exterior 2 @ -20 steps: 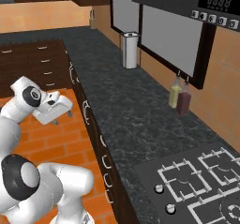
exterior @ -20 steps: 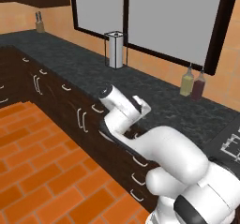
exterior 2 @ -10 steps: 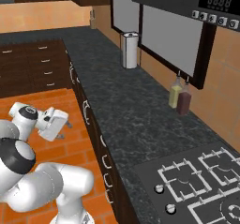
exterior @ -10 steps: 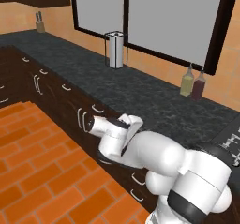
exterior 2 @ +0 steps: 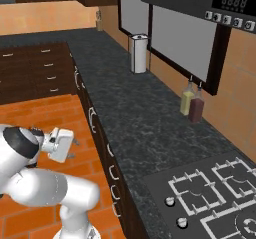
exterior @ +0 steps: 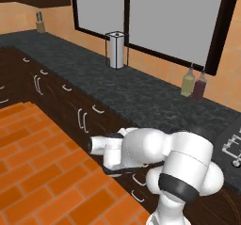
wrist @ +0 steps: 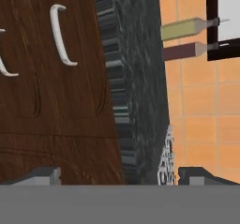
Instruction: Take a straw from the drawer in front and place it inside the glass cup on the dining counter.
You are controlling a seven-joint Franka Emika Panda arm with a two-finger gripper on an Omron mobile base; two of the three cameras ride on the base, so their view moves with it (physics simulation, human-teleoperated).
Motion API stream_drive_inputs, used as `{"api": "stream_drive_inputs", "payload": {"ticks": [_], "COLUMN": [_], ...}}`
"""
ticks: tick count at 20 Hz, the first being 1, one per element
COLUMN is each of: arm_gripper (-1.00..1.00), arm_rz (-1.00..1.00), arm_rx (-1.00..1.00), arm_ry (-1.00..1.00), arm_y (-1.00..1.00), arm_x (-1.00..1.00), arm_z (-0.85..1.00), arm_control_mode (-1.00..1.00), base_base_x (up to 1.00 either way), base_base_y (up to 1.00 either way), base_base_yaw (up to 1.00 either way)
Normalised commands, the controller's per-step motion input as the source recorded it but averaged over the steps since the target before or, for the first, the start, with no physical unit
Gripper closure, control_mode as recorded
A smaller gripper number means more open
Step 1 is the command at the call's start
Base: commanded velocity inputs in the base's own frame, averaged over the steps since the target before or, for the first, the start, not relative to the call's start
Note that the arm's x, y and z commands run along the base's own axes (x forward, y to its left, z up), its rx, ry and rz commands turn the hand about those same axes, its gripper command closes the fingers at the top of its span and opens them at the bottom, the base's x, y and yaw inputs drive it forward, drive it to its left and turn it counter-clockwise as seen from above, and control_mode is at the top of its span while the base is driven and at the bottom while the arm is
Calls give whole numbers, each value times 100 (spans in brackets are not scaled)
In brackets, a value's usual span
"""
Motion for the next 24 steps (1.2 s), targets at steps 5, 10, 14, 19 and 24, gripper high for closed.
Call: {"api": "stream_drive_inputs", "payload": {"ticks": [5, 10, 14, 19, 24], "arm_gripper": [-100, -100, -100, -100, -100], "arm_rz": [0, 0, 0, 0, -1], "arm_rx": [-7, -6, -7, -7, -7], "arm_ry": [0, 0, 0, 0, 0], "arm_y": [-16, -12, -10, -11, -7], "arm_x": [41, 38, 27, 32, 35], "arm_z": [-32, -32, -28, -29, -29], "arm_control_mode": [-100, -100, -100, -100, -100], "base_base_x": [0, 0, 0, 0, 0], "base_base_y": [0, 0, 0, 0, 0], "base_base_yaw": [0, 0, 0, 0, 0]}}
